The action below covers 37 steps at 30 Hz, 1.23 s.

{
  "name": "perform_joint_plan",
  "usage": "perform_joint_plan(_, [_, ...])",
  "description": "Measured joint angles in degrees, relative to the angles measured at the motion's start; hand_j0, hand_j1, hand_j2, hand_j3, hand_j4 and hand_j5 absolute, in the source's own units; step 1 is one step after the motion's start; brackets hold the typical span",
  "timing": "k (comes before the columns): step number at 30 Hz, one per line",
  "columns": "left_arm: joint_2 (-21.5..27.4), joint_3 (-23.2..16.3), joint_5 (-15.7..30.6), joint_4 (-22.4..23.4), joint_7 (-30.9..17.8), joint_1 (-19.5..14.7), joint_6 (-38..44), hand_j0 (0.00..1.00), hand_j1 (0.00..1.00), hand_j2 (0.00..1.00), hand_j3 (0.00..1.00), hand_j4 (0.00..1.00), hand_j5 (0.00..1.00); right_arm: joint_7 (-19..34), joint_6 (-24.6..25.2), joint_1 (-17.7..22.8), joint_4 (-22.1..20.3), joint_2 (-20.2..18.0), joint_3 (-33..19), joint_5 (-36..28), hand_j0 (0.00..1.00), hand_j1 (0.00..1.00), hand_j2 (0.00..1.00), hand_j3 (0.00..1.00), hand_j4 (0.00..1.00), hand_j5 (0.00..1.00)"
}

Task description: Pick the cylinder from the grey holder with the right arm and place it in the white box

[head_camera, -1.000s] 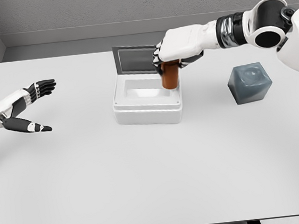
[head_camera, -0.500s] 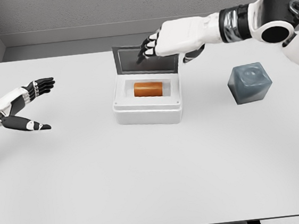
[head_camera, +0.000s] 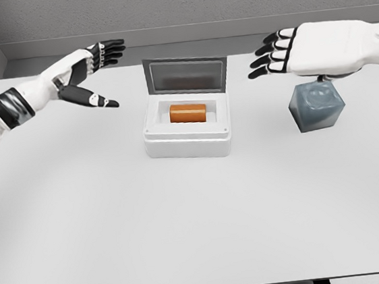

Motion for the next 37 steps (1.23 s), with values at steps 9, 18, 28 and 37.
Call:
perform_joint_plan(9, [-3.67,-0.57,-1.27,-0.27,0.00,-0.88,0.48,1.00,1.00,1.00,1.00,1.00,1.00,0.00,0.00,0.09,-0.73,-0.79,0.09,-0.08,1.00,1.00,1.00,1.00,1.00,1.00])
perform_joint_plan(18, [-4.05,-3.50,-2.12,-3.18,0.10,-1.41,0.28,1.00,1.00,1.00,1.00,1.00,1.00,0.00,0.00,0.00,-0.76,-0.98,0.11,-0.08,1.00,1.00,1.00,1.00,1.00,1.00])
perform_joint_plan(28, [-2.44,-3.69,-0.28,-4.23,0.01,-1.67,0.15,1.00,1.00,1.00,1.00,1.00,1.00,0.00,0.00,0.00,-0.77,-0.60,0.12,-0.08,1.00,1.00,1.00,1.00,1.00,1.00])
perform_joint_plan(37, [0.86,-2.08,0.11,3.88,0.00,-1.05,-4.04,1.00,1.00,1.00,1.00,1.00,1.00,0.00,0.00,0.00,-0.77,-0.66,0.05,-0.08,1.00,1.00,1.00,1.00,1.00,1.00])
